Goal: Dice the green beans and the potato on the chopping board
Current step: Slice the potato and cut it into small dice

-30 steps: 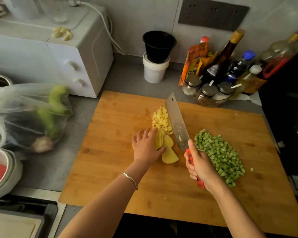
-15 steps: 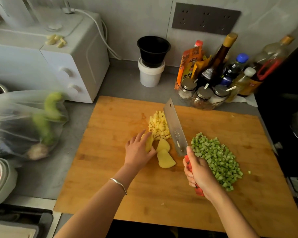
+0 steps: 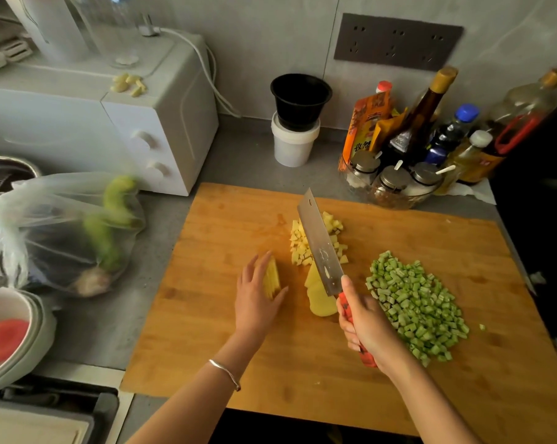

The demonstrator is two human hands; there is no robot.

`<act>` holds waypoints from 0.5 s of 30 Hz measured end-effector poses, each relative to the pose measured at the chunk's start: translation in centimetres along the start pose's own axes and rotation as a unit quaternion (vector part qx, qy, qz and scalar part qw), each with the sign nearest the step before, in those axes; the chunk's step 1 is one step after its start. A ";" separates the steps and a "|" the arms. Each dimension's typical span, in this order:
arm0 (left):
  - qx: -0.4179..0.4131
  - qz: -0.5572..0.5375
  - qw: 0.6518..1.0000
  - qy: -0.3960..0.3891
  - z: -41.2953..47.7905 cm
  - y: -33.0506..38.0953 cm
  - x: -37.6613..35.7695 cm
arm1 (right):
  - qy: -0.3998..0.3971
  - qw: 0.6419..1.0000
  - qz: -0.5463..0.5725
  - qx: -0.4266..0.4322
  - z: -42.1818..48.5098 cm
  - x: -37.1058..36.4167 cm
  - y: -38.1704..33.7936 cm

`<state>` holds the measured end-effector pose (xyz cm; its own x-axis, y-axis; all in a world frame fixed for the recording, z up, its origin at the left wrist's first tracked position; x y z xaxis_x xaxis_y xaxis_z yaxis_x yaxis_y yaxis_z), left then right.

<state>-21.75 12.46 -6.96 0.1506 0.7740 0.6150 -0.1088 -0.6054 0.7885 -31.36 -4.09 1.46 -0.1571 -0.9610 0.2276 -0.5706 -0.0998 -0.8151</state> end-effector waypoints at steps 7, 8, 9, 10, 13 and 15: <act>-0.035 0.037 0.998 -0.029 3.0 -1.4 1.3 | 0.007 1.000 -0.002 -0.007 0.0 -0.2 0.7; -0.035 0.031 0.998 -0.033 3.9 -1.7 1.8 | 0.009 1.000 -0.003 -0.009 0.0 -0.1 0.8; -0.034 0.024 0.998 -0.040 4.9 -1.9 2.3 | 0.010 1.000 -0.004 -0.011 0.0 -0.1 0.9; -0.034 0.017 0.998 -0.052 5.8 -2.2 2.9 | 0.011 1.000 -0.005 -0.013 0.1 0.0 0.9; -0.036 0.033 0.996 -0.073 7.2 -2.4 3.8 | 0.014 1.000 -0.005 -0.014 0.2 0.1 0.9; -0.029 0.054 0.997 -0.051 7.3 -2.1 3.9 | 0.014 1.000 -0.004 -0.014 0.4 0.0 0.9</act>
<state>-13.74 15.34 -6.26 0.2336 0.6804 0.6946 -0.1856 -0.6700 0.7187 -31.59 -4.32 0.56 -0.1742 -0.9529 0.2483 -0.5942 -0.0993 -0.7981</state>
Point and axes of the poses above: each hand's wrist, its own z-axis towards the middle knuckle, its own x-axis out of the back of the hand, y = z × x, the point moved 2 cm from there along z, towards the middle knuckle, and after that the axes turned 5 degrees about -z, right-handed, at the moved point
